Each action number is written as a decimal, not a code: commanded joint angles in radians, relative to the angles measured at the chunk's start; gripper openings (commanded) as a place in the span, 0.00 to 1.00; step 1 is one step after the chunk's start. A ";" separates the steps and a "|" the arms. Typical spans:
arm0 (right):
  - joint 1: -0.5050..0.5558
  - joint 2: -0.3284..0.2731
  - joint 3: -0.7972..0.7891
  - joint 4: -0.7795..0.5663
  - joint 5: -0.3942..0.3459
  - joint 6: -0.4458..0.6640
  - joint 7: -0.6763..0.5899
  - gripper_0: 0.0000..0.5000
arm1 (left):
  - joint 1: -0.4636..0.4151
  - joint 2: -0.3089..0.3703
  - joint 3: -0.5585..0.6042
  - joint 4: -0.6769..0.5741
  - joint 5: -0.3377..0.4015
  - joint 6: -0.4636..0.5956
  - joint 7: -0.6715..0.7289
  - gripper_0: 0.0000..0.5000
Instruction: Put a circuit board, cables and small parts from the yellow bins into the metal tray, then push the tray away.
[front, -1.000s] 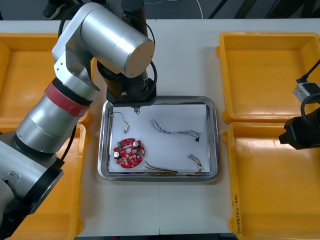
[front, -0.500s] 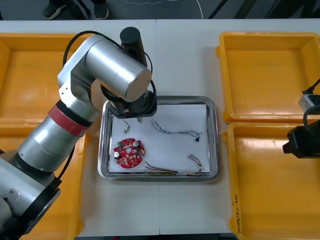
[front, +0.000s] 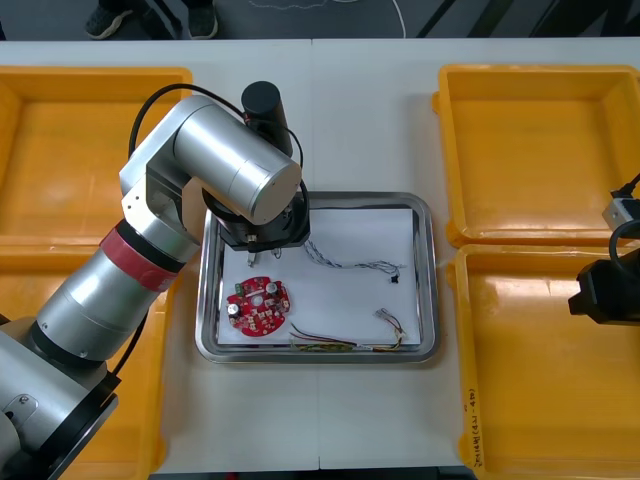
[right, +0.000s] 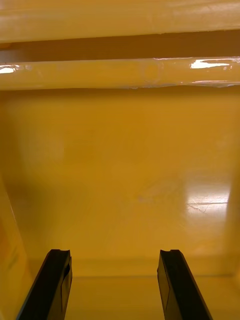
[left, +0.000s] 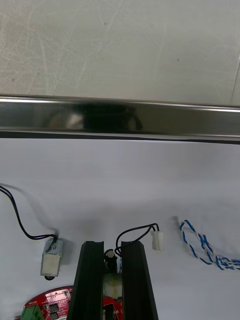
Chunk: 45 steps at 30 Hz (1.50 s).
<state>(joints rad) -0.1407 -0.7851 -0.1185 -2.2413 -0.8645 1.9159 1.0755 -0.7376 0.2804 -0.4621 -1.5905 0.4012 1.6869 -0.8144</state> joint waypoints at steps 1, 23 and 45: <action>0.016 -0.023 -0.032 -0.029 0.002 0.004 -0.046 1.00 | 0.007 -0.023 -0.020 -0.011 -0.012 -0.010 0.004 0.47; 0.016 -0.023 -0.032 -0.029 -0.024 0.004 -0.019 1.00 | -0.005 0.008 0.092 -0.204 -0.044 0.108 0.001 1.00; 0.016 -0.023 -0.033 -0.029 -0.034 -0.009 -0.005 1.00 | -0.103 0.315 0.307 -0.312 0.220 0.233 -0.008 1.00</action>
<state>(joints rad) -0.1371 -0.7851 -0.1208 -2.2419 -0.8899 1.9142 1.0646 -0.7938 0.5030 -0.1922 -1.8682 0.5853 1.9118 -0.8145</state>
